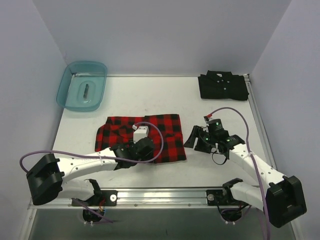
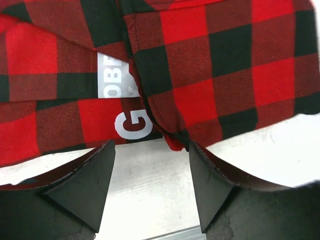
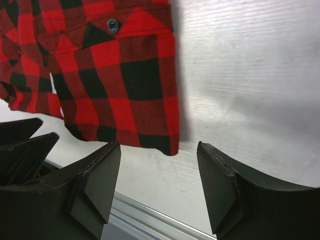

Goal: Fold and stack the long sleeve shirts
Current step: Fold the shirt

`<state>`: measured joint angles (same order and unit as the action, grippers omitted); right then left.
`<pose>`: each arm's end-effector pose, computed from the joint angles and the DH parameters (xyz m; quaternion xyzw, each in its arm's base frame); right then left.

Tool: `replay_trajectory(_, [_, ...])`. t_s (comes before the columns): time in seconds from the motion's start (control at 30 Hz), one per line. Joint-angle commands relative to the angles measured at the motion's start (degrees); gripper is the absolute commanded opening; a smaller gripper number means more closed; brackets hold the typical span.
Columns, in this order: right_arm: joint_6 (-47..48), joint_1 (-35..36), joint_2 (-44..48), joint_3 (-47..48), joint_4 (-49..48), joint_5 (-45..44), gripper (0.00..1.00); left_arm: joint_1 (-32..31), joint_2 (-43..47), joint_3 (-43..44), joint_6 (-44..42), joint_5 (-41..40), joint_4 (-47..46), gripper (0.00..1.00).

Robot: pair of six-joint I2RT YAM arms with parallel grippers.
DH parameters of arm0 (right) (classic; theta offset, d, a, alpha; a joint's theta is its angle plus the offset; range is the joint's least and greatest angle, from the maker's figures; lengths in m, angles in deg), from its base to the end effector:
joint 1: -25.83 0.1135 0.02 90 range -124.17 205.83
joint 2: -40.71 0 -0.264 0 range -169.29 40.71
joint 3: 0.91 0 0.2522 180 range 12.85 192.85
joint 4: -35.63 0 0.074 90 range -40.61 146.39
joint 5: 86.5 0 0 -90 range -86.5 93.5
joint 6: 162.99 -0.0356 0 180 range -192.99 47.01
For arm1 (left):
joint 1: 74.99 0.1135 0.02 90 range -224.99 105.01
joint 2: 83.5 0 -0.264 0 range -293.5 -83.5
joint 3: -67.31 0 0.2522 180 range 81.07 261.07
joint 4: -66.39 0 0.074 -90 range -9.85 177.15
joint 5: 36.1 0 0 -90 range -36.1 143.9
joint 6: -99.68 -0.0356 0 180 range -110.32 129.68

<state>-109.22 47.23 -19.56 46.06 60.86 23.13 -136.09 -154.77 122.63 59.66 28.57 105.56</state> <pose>0.1992 0.0909 0.2177 0.0412 0.8898 0.3408 0.3009 0.1286 -0.2014 0.2071 0.0248 0.9328 -0.1227 0.3379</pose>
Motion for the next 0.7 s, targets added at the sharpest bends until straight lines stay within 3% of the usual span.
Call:
replay_trajectory(0.0, [-3.14, 3.89, -2.9, 0.36, -4.6, -1.17, 0.63, -0.16, -2.03, 0.63, 5.22, -0.61, -3.87, 0.68])
replay_trajectory(0.17, [-4.64, 5.31, -9.76, 0.8, -9.35, -1.71, 0.62, 0.19, -6.95, 1.06, 6.36, 1.59, -6.77, 0.63])
replay_trajectory(0.4, [-4.82, 5.31, -11.01, -0.51, -11.02, -2.06, 0.62, 0.54, -12.49, 1.86, 8.12, 4.4, -8.09, 0.56])
replay_trajectory(0.5, [-4.73, 5.4, -11.27, -1.39, -11.02, -1.8, 0.62, 0.54, -12.41, 1.68, 8.12, 4.67, -9.41, 0.45])
replay_trajectory(0.63, [-4.64, 5.31, -12.85, -1.92, -13.57, -1.62, 0.62, 0.54, -11.18, 2.3, 6.54, 4.76, -9.15, 0.16])
replay_trajectory(0.67, [-4.64, 5.48, -13.81, -2.1, -13.83, -1.79, 0.61, 0.54, -10.65, 2.56, 5.93, 4.49, -8.8, 0.13])
